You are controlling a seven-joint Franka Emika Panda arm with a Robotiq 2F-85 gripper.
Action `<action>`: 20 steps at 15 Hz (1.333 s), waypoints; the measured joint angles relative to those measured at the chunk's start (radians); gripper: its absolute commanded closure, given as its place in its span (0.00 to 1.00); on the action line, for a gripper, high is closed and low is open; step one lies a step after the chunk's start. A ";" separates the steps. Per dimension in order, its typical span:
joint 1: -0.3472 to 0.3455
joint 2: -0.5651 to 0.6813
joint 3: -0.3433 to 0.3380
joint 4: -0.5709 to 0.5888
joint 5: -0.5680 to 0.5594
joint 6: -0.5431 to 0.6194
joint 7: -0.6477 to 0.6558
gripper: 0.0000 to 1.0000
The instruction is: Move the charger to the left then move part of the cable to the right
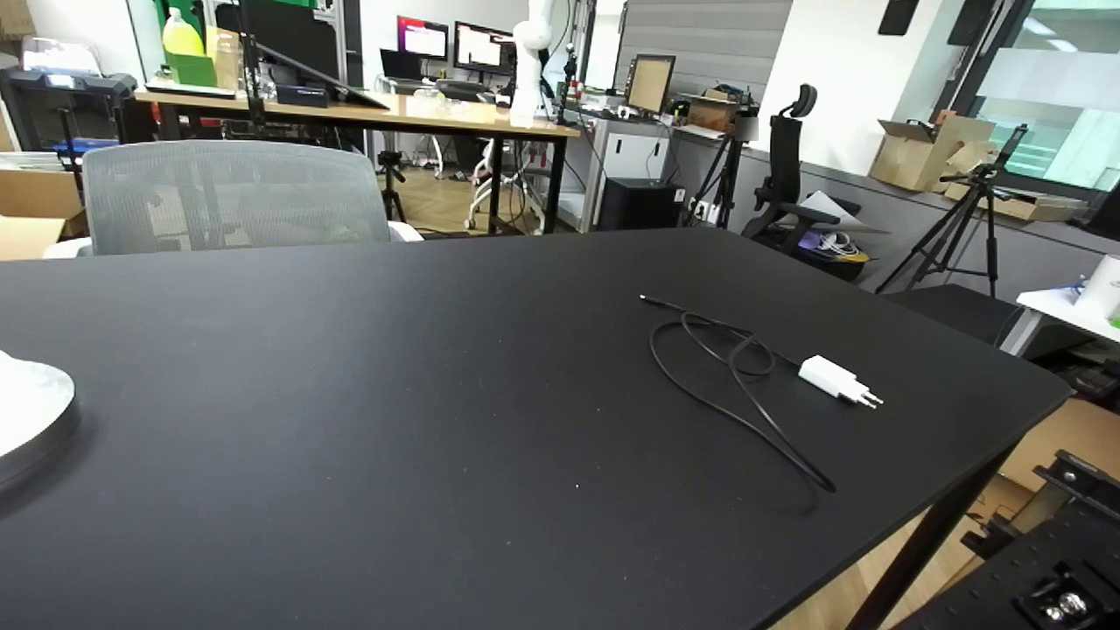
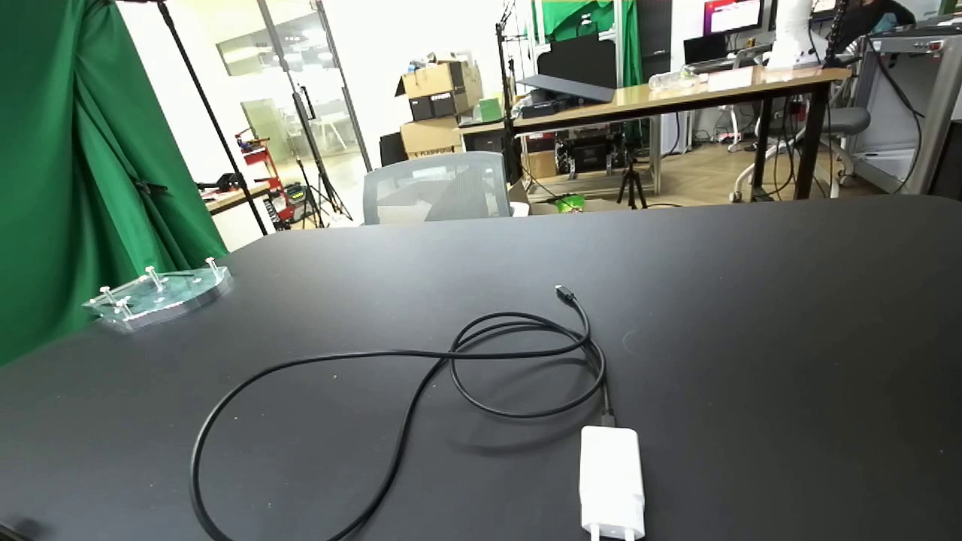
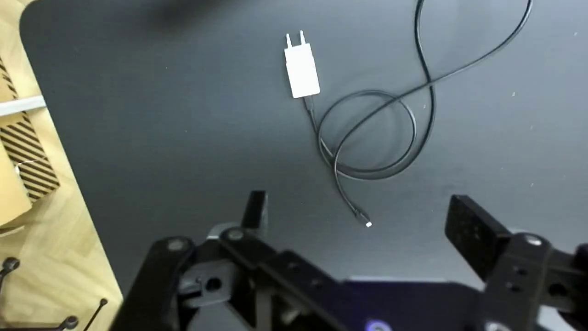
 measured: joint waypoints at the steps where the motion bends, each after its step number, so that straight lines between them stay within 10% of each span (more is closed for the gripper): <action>1: -0.001 0.015 0.004 -0.015 0.014 0.055 0.027 0.00; 10: 0.044 0.311 0.083 -0.020 0.363 0.231 0.186 0.00; 20: 0.021 0.394 0.082 -0.012 0.385 0.305 0.184 0.00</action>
